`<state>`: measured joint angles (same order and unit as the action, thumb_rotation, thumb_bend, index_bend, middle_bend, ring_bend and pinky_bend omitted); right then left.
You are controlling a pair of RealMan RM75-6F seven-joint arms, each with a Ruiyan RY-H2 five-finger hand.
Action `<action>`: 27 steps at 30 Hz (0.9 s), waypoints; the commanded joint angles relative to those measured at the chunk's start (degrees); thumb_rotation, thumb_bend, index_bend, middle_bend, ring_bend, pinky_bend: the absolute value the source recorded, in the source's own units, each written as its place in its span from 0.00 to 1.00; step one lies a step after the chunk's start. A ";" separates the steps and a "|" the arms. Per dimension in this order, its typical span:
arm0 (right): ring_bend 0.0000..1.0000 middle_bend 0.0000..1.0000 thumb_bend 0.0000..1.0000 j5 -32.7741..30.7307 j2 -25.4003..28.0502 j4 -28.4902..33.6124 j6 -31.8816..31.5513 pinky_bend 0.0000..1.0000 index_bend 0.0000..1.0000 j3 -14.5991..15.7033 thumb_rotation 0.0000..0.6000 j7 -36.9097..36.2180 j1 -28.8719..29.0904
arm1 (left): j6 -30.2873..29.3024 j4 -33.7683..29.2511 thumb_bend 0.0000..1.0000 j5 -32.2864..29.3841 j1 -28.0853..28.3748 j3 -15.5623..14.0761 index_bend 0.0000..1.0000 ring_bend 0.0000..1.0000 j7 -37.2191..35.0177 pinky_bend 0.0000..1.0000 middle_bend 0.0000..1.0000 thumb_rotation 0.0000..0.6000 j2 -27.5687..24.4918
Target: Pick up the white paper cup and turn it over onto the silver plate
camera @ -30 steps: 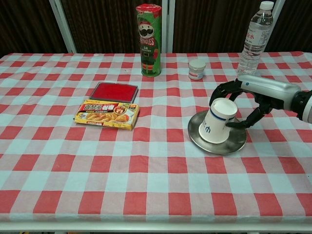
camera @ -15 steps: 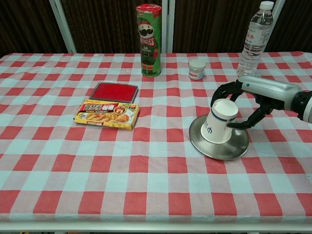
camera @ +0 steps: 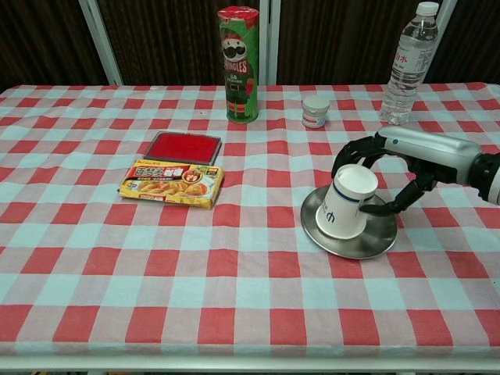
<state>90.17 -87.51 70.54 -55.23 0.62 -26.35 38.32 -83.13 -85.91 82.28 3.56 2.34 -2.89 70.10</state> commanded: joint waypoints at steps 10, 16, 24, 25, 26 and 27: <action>0.22 0.35 0.30 0.65 2.05 1.72 -6.35 0.27 0.54 -1.76 1.00 -1.17 -1.70 | -0.76 -0.20 0.00 0.37 -0.33 0.05 0.25 0.10 -0.35 0.09 0.23 1.00 -0.36; 0.21 0.34 0.29 -6.03 3.75 0.23 -5.30 0.27 0.54 -5.18 1.00 1.42 -2.92 | -1.02 -0.01 0.00 0.93 -0.27 0.00 0.25 0.10 -0.69 0.09 0.23 1.00 -0.26; 0.16 0.28 0.29 -11.60 -0.40 -8.36 2.39 0.24 0.35 -6.03 1.00 3.98 -1.83 | -1.79 -0.38 0.00 1.38 -0.71 -0.25 0.25 0.10 -0.70 0.09 0.23 1.00 -0.47; 0.14 0.26 0.29 -11.82 -0.54 -8.61 3.21 0.23 0.30 -5.92 1.00 4.26 -1.69 | -1.89 -0.44 0.00 1.41 -0.78 -0.28 0.25 0.10 -0.68 0.09 0.23 1.00 -0.54; 0.11 0.23 0.29 -12.02 -0.34 -8.32 4.26 0.21 0.20 -5.76 1.00 4.47 -1.53 | -2.03 -0.54 0.00 1.45 -0.89 -0.32 0.25 0.10 -0.67 0.09 0.23 1.00 -0.63; 0.08 0.19 0.29 -12.05 -0.01 -7.81 4.67 0.18 0.11 -5.68 1.00 4.55 -1.50 | -2.11 -0.60 0.00 1.46 -0.95 -0.35 0.25 0.10 -0.68 0.09 0.23 1.00 -0.67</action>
<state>78.73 -87.42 62.36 -51.80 -5.15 -22.46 36.47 -85.24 -86.50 83.73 2.60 2.01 -3.57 69.44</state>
